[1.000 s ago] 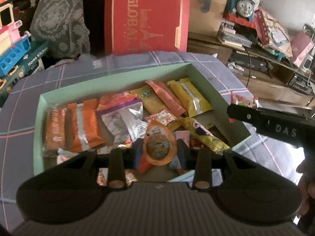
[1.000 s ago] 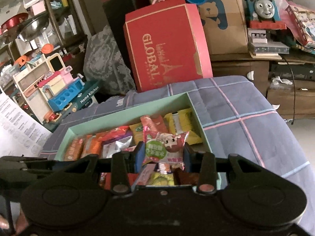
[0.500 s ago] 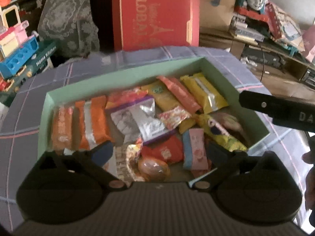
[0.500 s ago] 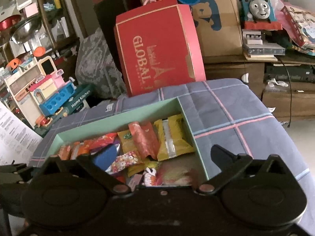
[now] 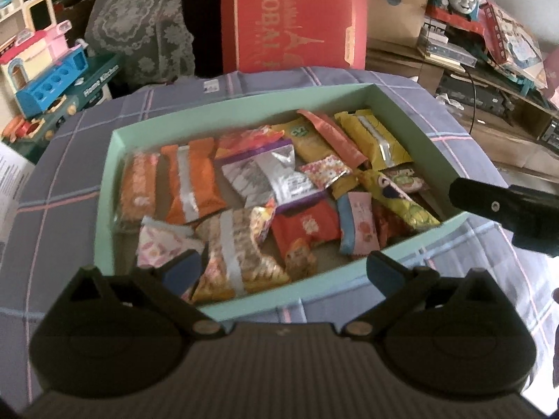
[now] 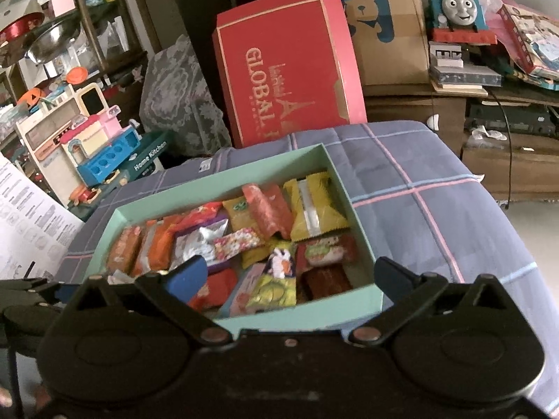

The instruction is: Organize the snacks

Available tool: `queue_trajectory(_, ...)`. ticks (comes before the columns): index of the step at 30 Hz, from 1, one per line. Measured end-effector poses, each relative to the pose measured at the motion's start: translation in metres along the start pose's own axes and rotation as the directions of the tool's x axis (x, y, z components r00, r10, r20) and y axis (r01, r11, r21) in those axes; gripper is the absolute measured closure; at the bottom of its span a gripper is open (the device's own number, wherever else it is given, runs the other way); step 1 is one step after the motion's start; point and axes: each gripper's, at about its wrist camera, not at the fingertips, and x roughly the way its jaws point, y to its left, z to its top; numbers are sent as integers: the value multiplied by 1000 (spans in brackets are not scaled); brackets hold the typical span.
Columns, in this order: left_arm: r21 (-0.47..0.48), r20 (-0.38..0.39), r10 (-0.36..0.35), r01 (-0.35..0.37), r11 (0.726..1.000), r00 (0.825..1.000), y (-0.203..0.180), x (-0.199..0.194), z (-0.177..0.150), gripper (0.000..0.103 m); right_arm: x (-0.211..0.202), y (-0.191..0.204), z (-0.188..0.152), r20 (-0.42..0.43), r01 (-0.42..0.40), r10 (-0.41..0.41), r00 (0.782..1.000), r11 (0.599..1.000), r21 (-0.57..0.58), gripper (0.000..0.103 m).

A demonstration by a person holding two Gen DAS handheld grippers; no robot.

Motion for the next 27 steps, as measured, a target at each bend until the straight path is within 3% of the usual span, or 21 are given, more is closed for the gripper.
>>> queue_trajectory(5,-26,1,-8,8,1000,1000,9,-22,-18,0,-20,10,-10,-6,-16,16,1000,1000,0,0)
queue_trajectory(12,-45,-3,54,-54,998,999,28,-47,-49,0,-45,27,-29,-32,-18,17,999,999,-34,0)
queue_trajectory(19,-67,-5,78,-78,995,997,55,-69,-80,0,-53,31,-56,-123,8,-11,992,1000,-28,0)
queue_trajectory(27,-158,-14,135,-136,978,991,89,-82,-105,0,-58,31,-74,-196,25,-29,980,999,-25,0)
